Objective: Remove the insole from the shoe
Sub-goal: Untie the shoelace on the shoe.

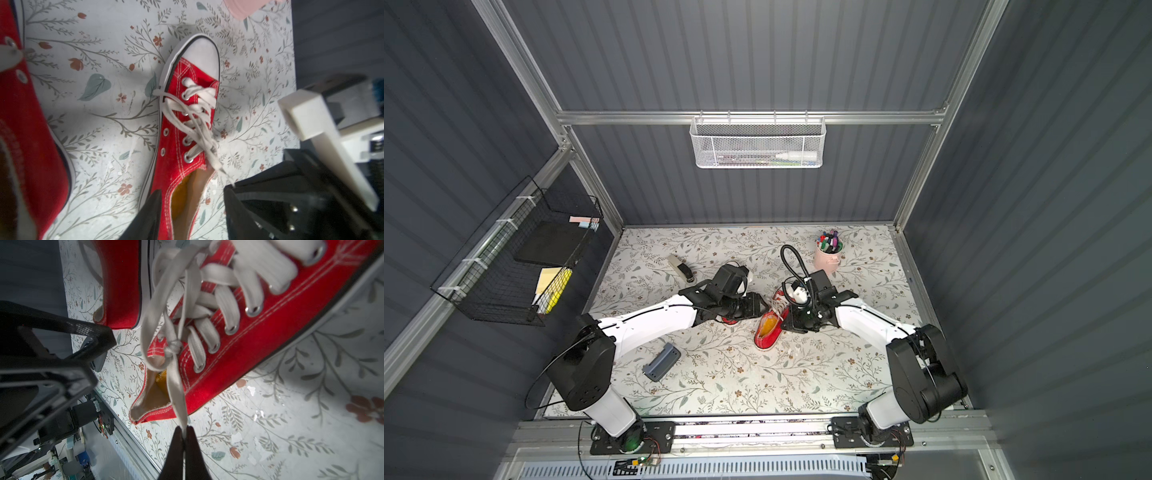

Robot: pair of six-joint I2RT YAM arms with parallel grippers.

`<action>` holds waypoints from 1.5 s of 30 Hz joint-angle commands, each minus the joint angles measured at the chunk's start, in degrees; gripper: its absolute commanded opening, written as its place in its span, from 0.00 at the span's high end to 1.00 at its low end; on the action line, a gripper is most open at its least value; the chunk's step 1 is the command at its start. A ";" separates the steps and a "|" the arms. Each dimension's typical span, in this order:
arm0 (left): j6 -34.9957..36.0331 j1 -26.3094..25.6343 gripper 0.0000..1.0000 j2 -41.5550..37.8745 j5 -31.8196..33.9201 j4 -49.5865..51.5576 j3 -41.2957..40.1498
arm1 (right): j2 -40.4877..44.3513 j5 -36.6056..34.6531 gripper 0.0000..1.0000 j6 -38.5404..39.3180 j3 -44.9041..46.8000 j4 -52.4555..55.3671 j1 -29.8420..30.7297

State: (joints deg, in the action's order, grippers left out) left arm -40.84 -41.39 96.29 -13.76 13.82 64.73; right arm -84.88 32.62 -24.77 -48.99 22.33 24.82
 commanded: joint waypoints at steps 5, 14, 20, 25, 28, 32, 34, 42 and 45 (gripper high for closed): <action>9.51 -1.07 0.48 4.99 2.09 5.70 2.13 | 5.03 -0.87 1.00 1.35 -1.72 4.73 0.14; 9.39 -1.02 0.76 8.08 0.64 2.76 1.23 | 13.12 -3.03 1.00 1.49 -5.14 10.77 0.12; 8.22 -1.15 0.85 8.38 0.40 0.97 0.01 | 18.11 -4.01 1.00 1.31 -10.32 12.15 0.14; 7.48 -1.24 0.88 8.43 0.31 0.33 -0.57 | 19.21 -3.62 1.00 1.48 -14.27 10.27 0.14; 6.96 -1.50 0.89 8.28 0.42 -0.41 -1.03 | 19.64 -3.01 1.00 1.48 -15.01 7.52 0.14; 6.56 -1.81 0.90 8.60 0.40 -0.66 -1.15 | 20.08 -2.83 1.00 1.12 -15.43 4.55 0.16; 6.39 -1.98 0.90 8.82 0.42 -0.74 -1.10 | 20.08 -1.72 1.00 1.30 -14.90 1.86 0.14; 4.86 -2.76 0.93 8.83 1.29 -1.94 -1.24 | 17.18 -1.86 1.00 1.85 -15.14 -7.54 0.14; 3.99 -3.25 0.94 8.83 1.64 -2.72 -1.45 | 14.07 -1.77 1.00 1.06 -15.49 -10.92 0.14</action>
State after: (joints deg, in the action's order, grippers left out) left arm -35.38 -43.86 103.79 -12.58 13.30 64.05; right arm -68.42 29.85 -23.59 -62.81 18.46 24.86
